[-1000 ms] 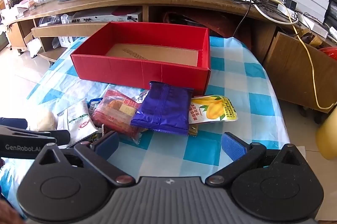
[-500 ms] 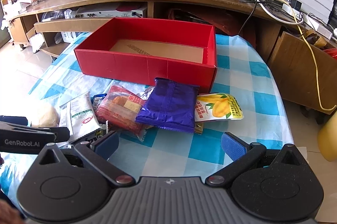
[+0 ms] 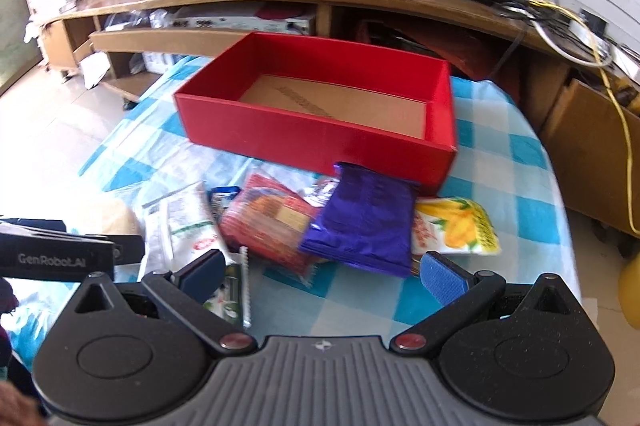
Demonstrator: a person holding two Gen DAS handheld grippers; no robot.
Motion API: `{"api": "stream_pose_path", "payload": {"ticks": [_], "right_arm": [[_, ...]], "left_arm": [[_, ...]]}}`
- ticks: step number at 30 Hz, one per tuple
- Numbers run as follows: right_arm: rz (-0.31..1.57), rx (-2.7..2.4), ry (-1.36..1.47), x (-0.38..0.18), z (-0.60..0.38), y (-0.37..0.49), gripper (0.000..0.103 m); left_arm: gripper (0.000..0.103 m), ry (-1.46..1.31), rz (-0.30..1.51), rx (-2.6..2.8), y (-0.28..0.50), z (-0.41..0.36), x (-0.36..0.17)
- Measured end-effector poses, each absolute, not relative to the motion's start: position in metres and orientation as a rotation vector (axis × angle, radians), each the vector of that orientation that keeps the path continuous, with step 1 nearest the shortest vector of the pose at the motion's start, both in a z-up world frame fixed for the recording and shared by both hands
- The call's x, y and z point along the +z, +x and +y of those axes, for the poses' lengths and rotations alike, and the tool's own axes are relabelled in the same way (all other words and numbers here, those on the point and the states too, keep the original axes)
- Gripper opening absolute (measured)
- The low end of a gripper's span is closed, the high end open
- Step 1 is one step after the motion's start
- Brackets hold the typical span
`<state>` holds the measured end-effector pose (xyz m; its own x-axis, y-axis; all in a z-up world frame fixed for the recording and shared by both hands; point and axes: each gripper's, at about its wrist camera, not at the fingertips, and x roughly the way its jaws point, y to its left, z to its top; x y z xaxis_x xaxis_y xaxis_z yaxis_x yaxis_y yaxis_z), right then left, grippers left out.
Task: Organize snacks
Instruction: 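Move both grippers toward the snack pile beside the red box, then grasp the wrapped round bun with the left gripper while the right grasps the white wafer pack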
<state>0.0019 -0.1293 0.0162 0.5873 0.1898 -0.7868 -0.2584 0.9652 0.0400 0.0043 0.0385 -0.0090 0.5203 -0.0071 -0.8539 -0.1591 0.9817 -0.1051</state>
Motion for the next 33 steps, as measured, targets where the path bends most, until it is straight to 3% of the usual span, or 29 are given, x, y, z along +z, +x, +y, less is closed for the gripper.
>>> {"api": "stream_pose_path", "payload": {"ticks": [13,16,21,32,33], "right_arm": [[0.982,0.48,-0.108,0.012,-0.073,0.03,0.101],[1.007,0.51,-0.121,0.005,-0.063,0.036,0.098],[1.072,0.554,-0.136,-0.007,-0.047,0.05,0.081],[1.118,0.63,-0.242,-0.03,-0.026,0.062,0.081],[1.125,0.633,-0.242,-0.031,-0.026,0.061,0.076]], "left_arm": [[0.101,-0.239,1.023,0.183,0.006,0.081,-0.007],[0.101,-0.246,1.037,0.208,0.005,0.09,-0.011],[0.1,-0.272,1.057,0.239,0.004,0.104,-0.015],[0.102,-0.312,1.078,0.239,0.004,0.115,-0.021],[0.102,-0.314,1.078,0.235,0.005,0.115,-0.022]]}}
